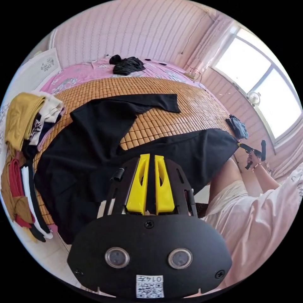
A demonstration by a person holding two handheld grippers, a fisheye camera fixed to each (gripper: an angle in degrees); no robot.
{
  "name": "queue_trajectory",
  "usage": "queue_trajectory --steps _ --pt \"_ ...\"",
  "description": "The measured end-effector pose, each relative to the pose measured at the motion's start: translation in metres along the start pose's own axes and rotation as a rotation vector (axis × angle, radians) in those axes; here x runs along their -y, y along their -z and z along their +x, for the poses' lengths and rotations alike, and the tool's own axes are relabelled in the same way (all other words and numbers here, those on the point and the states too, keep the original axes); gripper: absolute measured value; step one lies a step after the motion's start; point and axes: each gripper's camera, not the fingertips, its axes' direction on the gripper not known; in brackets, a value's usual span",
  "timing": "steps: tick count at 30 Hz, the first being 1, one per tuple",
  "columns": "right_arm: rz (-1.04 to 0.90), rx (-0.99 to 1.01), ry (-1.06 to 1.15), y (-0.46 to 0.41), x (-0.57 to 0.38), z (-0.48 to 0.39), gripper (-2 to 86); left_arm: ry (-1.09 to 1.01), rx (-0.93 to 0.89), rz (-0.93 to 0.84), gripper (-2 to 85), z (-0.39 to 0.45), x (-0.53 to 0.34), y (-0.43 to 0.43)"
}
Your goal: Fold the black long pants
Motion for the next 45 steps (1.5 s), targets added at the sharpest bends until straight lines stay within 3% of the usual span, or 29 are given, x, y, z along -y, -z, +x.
queue_trajectory --steps 3,7,13,15,21,23,26,29,31,33,38,43,45 --pt "0.001 0.011 -0.024 -0.001 0.010 0.006 5.2 -0.105 -0.042 -0.078 4.6 0.028 0.027 -0.043" --pt "0.068 0.035 0.058 -0.010 0.041 -0.019 6.3 -0.316 0.087 -0.174 5.6 0.070 0.056 -0.097" --pt "0.029 0.054 0.133 -0.060 0.099 -0.061 10.0 -0.396 0.187 -0.326 5.7 0.097 0.080 -0.167" --pt "-0.066 -0.005 0.135 -0.086 0.113 -0.068 8.6 -0.398 0.228 -0.386 4.2 0.098 0.081 -0.186" --pt "-0.003 0.009 0.182 -0.063 0.132 -0.070 2.1 -0.414 0.156 -0.288 -0.7 0.109 0.091 -0.181" --pt "-0.010 0.011 0.172 -0.065 0.138 -0.071 2.7 -0.357 0.125 -0.223 -0.9 0.105 0.095 -0.176" --pt "-0.049 -0.065 0.060 -0.070 0.148 -0.066 6.3 -0.246 0.094 -0.316 -0.9 0.088 0.097 -0.200" --pt "0.077 -0.028 -0.020 -0.045 0.159 -0.072 6.9 -0.182 0.072 -0.267 -0.7 0.074 0.094 -0.193" --pt "0.141 0.105 0.070 -0.037 0.165 -0.096 6.7 -0.167 0.080 -0.199 -0.2 0.062 0.088 -0.171" --pt "0.072 0.205 0.267 -0.050 0.176 -0.153 7.8 -0.137 0.138 -0.148 0.2 0.045 0.081 -0.152" --pt "0.019 0.188 0.705 -0.091 0.168 -0.301 11.9 0.032 0.306 -0.140 3.4 -0.031 0.061 -0.122" --pt "-0.128 0.055 0.747 -0.150 0.176 -0.372 12.7 0.116 0.365 -0.187 6.3 -0.080 0.047 -0.126" --pt "-0.115 0.014 0.743 -0.155 0.179 -0.376 8.7 0.145 0.331 -0.213 6.4 -0.090 0.042 -0.135"
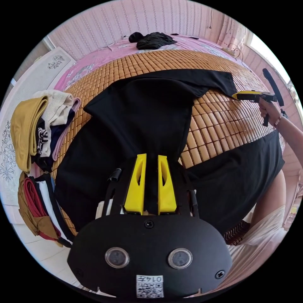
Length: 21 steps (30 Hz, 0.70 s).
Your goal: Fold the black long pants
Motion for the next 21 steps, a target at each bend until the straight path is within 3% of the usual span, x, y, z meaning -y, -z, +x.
queue_trajectory --steps 4,8,12,16,21 --pt "-0.026 0.090 0.027 0.014 0.000 0.012 2.1 0.029 -0.011 0.059 6.2 -0.011 -0.010 0.004" --pt "0.298 0.303 -0.044 0.120 -0.016 0.045 1.0 0.009 -0.033 0.086 4.8 -0.018 -0.016 0.008" --pt "0.530 0.215 -0.010 0.241 -0.028 0.075 0.9 -0.033 -0.038 0.177 3.4 -0.022 -0.031 0.030" --pt "0.415 0.047 -0.043 0.257 -0.014 0.106 1.3 -0.041 -0.071 0.287 3.8 -0.034 -0.058 0.069" --pt "0.267 0.018 -0.317 0.177 -0.008 0.166 3.5 0.126 -0.113 0.346 4.4 -0.095 -0.104 0.102"
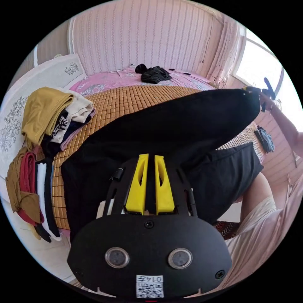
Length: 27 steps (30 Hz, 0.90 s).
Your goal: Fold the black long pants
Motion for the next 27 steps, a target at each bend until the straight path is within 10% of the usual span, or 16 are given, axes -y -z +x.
queue_trajectory --steps 15,27 --pt "-0.184 -0.037 0.066 -0.164 -0.082 -0.052 2.6 0.511 0.129 -0.229 7.3 -0.218 0.008 -0.039" --pt "-0.200 -0.043 -0.050 -0.204 -0.048 -0.026 -0.3 0.307 0.313 -0.292 3.8 -0.232 0.064 -0.057"
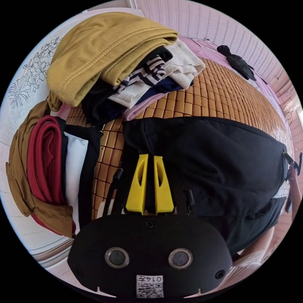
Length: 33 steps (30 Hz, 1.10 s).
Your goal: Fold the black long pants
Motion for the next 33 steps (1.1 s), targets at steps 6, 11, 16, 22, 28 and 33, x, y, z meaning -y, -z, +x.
queue_trajectory --steps 6,11,16,22,28,33 --pt "0.248 0.171 -0.087 0.069 -0.069 0.060 0.3 0.090 -0.137 0.178 3.8 -0.021 -0.041 0.043" --pt "0.187 -0.011 -0.106 0.113 -0.161 0.131 1.6 -0.022 -0.245 0.237 3.6 -0.002 -0.094 0.095" --pt "0.061 0.001 -0.226 0.118 -0.248 0.199 3.9 -0.209 -0.391 0.138 3.7 0.059 -0.153 0.111" --pt "0.019 0.052 -0.488 0.104 -0.335 0.251 9.4 -0.415 -0.540 0.052 4.0 0.163 -0.187 0.112" --pt "0.040 0.400 -0.686 0.072 -0.382 0.297 7.4 -0.671 -0.455 -0.019 4.0 0.258 -0.198 0.108" --pt "0.199 0.456 -0.668 0.089 -0.386 0.314 1.6 -0.679 -0.426 -0.092 2.4 0.272 -0.197 0.088"
